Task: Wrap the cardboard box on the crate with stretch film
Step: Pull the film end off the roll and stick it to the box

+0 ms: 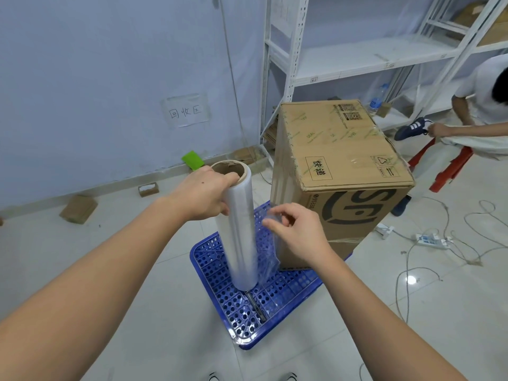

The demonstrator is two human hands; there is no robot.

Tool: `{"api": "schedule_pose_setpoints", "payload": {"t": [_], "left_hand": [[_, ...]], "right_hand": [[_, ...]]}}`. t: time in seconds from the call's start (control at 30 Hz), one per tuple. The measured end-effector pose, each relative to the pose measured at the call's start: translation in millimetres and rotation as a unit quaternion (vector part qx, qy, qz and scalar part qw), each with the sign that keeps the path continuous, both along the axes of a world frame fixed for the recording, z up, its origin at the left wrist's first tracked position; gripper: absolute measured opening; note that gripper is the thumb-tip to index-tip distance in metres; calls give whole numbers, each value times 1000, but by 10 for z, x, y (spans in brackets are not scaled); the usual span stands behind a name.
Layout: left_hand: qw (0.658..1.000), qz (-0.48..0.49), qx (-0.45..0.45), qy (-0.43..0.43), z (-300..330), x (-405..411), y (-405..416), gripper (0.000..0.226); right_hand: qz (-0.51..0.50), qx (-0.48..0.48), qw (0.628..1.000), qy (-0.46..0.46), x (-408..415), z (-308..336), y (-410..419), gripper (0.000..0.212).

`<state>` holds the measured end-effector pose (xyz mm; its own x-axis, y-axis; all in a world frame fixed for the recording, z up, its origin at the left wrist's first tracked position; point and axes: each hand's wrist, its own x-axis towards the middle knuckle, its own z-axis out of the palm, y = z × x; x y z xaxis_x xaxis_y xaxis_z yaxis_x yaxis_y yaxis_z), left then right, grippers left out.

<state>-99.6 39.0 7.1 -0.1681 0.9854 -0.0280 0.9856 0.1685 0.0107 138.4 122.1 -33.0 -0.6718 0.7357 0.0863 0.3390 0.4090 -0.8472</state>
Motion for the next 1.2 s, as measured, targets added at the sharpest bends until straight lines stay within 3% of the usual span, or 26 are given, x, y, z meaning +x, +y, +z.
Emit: {"api": "schedule_pose_setpoints", "payload": {"t": [0.07, 0.17, 0.23, 0.3, 0.37, 0.67, 0.9, 1.0, 1.2], "left_hand": [[1000, 0, -1, -1, 7, 7, -8, 50], [1000, 2, -2, 4, 10, 20, -20, 50], [1000, 5, -4, 2, 5, 28, -22, 50], [1000, 6, -5, 0, 4, 36, -23, 50], [1000, 3, -7, 0, 18, 56, -25, 51], [1000, 8, -7, -3, 22, 58, -48, 49], [1000, -2, -13, 6, 51, 154, -41, 49], [1000, 17, 0, -12, 39, 230, 7, 50], [999, 39, 22, 16, 128, 337, 222, 50]], "right_hand": [[-22, 64, 997, 48, -12, 2, -30, 3], [-49, 156, 982, 93, 8, -51, -64, 10], [-64, 128, 986, 87, 14, -58, -99, 8], [-67, 95, 993, 26, -26, -41, -123, 31], [-74, 129, 988, -52, -86, -23, -135, 49], [-119, 215, 969, -30, 125, 14, -7, 11], [-39, 169, 985, 16, 106, -40, 49, 22], [-53, 171, 983, 50, 168, 12, 52, 6], [-60, 181, 980, 56, 520, 10, -22, 10]]}}
